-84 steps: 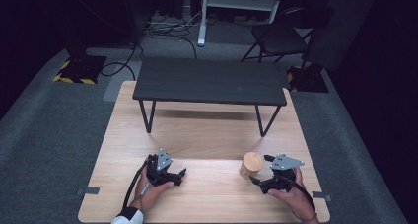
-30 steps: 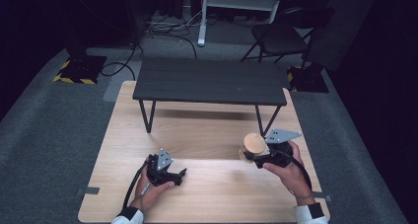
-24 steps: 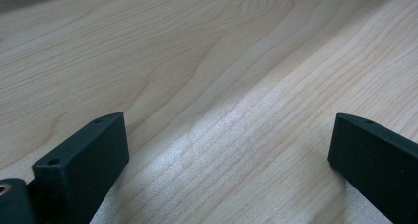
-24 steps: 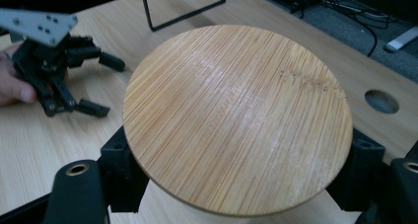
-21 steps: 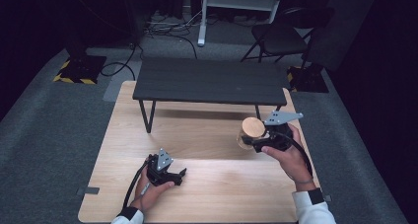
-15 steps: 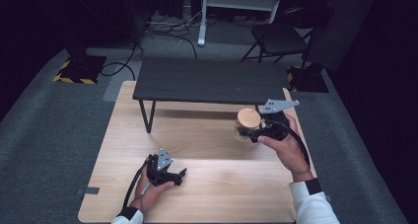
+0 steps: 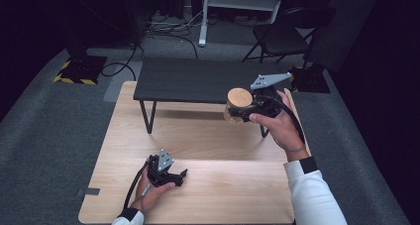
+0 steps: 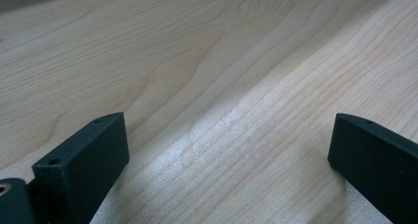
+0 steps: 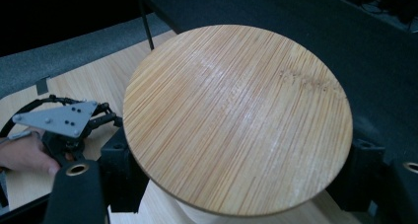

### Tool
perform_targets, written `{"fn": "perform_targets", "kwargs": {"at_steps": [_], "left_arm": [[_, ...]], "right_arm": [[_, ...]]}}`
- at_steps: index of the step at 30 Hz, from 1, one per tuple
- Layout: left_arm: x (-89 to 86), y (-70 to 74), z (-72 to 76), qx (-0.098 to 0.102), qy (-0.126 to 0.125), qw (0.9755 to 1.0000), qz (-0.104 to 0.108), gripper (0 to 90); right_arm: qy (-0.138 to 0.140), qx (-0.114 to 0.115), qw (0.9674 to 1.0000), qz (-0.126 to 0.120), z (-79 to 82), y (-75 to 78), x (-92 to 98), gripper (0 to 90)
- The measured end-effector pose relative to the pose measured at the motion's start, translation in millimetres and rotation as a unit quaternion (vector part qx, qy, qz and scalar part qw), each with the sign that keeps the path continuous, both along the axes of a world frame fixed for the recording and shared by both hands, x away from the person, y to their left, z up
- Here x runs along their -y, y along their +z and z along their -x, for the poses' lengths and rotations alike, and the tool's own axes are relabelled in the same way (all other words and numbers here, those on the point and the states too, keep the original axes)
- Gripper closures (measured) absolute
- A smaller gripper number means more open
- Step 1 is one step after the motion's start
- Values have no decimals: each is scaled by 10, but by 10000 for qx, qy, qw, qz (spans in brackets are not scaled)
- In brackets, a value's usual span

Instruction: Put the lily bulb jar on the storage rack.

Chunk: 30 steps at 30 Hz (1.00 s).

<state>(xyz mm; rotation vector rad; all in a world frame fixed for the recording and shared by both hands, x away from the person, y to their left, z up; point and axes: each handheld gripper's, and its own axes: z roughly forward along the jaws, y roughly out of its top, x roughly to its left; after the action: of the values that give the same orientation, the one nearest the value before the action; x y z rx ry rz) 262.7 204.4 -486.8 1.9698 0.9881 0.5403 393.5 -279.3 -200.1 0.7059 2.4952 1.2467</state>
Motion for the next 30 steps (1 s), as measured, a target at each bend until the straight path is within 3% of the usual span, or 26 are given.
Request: {"fn": "perform_targets", "kwargs": {"at_steps": [6, 11, 21, 30], "left_arm": [[0, -2, 0, 6, 1, 10000, 1, 20], [-10, -4, -4, -4, -13, 10000, 27, 23], [-12, -8, -1, 6, -1, 10000, 40, 32], [-10, -9, 1, 19, -9, 10000, 25, 35]], "right_arm": [[-73, 32, 9999, 133, -130, 209, -194, 251], [-236, 65, 9996, 106, -251, 254, -272, 251], [-642, -74, 9979, 82, -541, 171, -377, 251], [-835, -91, 9964, 107, -673, 119, -466, 250]]}}
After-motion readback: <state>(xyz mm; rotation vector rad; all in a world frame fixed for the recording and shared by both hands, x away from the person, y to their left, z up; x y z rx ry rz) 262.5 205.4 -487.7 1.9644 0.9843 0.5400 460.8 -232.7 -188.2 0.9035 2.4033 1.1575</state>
